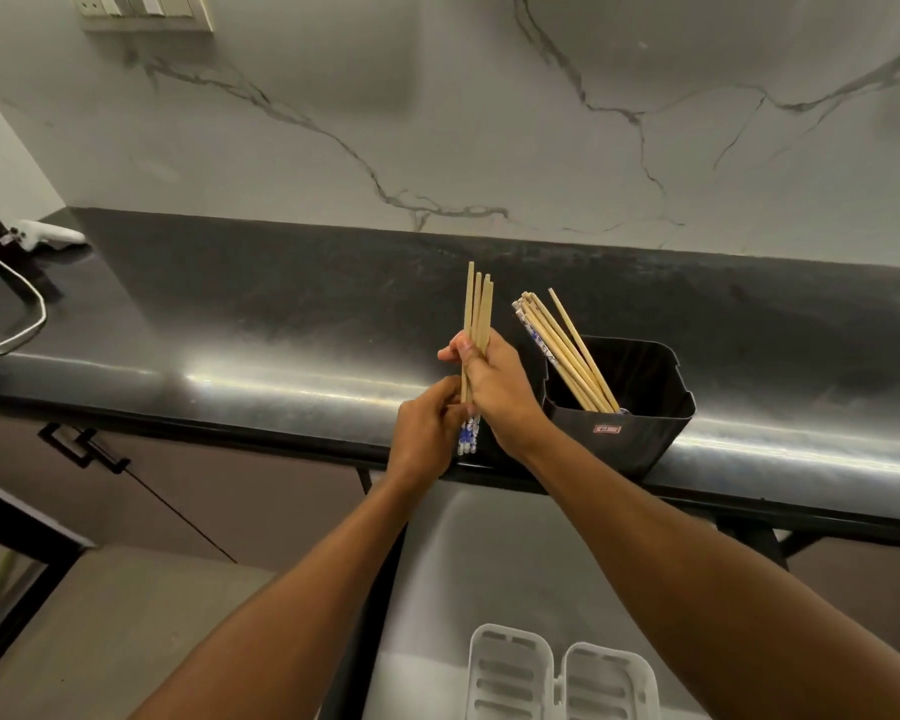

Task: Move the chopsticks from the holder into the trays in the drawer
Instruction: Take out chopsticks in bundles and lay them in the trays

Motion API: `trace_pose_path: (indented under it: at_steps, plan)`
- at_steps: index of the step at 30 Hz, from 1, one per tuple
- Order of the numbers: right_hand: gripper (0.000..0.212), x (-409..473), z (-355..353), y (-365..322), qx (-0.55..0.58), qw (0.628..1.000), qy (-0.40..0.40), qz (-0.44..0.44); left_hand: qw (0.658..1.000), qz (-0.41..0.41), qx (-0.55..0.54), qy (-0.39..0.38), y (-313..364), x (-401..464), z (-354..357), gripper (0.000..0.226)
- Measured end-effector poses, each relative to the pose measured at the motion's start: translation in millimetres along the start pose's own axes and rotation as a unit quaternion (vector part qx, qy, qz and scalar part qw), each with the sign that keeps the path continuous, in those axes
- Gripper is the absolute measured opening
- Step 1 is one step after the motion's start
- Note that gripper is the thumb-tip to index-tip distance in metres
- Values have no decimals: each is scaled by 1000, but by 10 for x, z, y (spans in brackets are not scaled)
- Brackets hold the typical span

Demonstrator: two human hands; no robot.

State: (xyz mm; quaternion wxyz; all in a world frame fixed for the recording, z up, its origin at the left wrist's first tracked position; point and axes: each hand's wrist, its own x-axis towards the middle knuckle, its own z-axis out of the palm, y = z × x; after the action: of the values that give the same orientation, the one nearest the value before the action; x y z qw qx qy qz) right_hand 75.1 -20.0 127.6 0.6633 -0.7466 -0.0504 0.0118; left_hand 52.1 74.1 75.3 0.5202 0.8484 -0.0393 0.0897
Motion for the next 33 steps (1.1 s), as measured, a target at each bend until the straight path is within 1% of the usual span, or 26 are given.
trace_pose_path:
  at_steps: [3,8,13,15,17,20,22,24,27,29,31,33]
  plan:
    - [27,-14,22,130,-2,1000,-7,0,1000,-13,5,-15,-112,-55,25,11]
    - [27,36,55,126,14,1000,-4,-17,1000,-11,-10,12,-168,22,18,12]
    - [25,-56,48,251,-5,1000,-1,14,999,-26,28,-25,-202,-46,20,9]
    - [22,-117,19,160,-8,1000,-1,13,999,-17,16,-34,-144,-110,-25,6]
    - [17,-277,-33,55,-19,999,-6,28,997,-37,-27,-59,-69,-268,-54,9]
    - [17,-725,-139,51,-24,995,-39,90,984,-90,-88,-129,10,-741,-21,15]
    - [18,-1091,-235,141,-6,988,-52,147,968,-125,-110,-188,51,-1123,54,12]
    - [19,-1437,-336,317,20,977,-48,207,949,-170,-118,-236,97,-1482,166,9]
    - [20,-1899,-511,741,69,949,-8,309,913,-268,-135,-276,129,-1965,425,6]
    - [20,-2157,-618,997,96,924,23,370,888,-319,-131,-305,117,-2238,615,12]
    - [22,-2399,-716,1172,105,898,46,424,867,-351,-122,-332,92,-2488,791,15]
    - [22,-2594,-792,1292,86,877,56,470,853,-372,-114,-348,49,-2690,934,15]
